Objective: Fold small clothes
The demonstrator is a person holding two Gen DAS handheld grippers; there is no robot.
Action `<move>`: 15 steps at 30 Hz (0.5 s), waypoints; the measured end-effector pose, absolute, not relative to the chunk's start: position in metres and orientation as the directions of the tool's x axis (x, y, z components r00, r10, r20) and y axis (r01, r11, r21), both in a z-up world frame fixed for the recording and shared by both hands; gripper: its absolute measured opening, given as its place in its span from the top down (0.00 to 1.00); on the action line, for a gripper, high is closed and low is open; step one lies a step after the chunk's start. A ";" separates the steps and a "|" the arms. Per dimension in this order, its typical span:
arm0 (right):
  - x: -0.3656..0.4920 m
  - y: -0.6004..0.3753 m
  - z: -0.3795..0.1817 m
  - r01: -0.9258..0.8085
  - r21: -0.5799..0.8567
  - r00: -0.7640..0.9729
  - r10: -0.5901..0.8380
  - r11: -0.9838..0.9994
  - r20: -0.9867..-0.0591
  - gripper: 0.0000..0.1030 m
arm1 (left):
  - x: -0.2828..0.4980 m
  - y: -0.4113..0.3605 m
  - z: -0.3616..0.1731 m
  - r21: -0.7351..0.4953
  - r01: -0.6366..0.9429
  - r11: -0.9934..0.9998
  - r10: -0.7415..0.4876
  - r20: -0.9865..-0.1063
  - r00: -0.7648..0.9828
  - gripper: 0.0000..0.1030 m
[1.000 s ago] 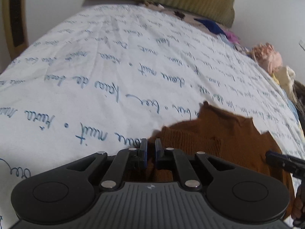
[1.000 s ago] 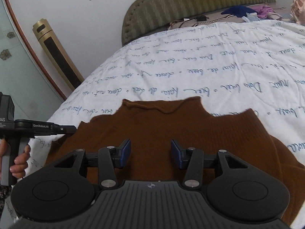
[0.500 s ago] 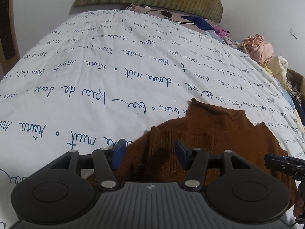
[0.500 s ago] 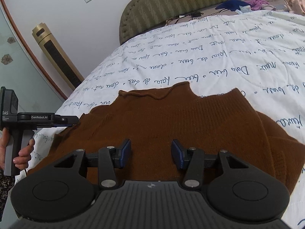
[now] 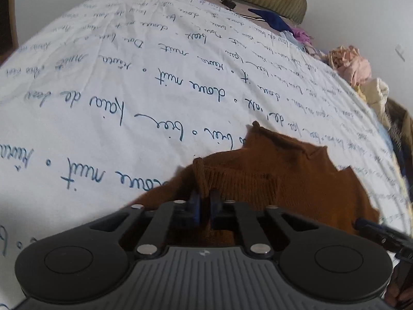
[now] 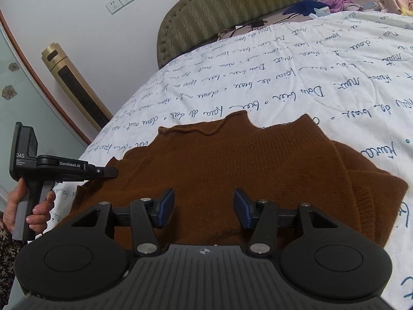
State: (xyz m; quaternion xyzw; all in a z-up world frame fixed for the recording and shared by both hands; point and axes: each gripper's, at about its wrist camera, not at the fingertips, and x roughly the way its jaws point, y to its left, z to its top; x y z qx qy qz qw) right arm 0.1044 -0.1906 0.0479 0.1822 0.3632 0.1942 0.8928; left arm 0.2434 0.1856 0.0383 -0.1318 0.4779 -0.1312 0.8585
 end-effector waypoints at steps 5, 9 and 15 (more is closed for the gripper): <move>0.103 -0.205 0.046 -0.167 0.510 0.679 0.474 0.844 -0.561 0.49 | 0.248 0.193 0.049 -0.361 0.009 0.933 -0.294 -0.743 0.601 0.95; 0.102 -0.218 0.045 -0.127 0.536 0.694 0.461 0.834 -0.553 0.49 | 0.255 0.194 0.057 -0.360 -0.036 0.932 -0.253 -0.719 0.647 0.96; 0.096 -0.237 0.047 -0.095 0.546 0.742 0.425 0.832 -0.519 0.44 | 0.238 0.203 0.069 -0.354 -0.070 0.933 -0.179 -0.624 0.761 0.96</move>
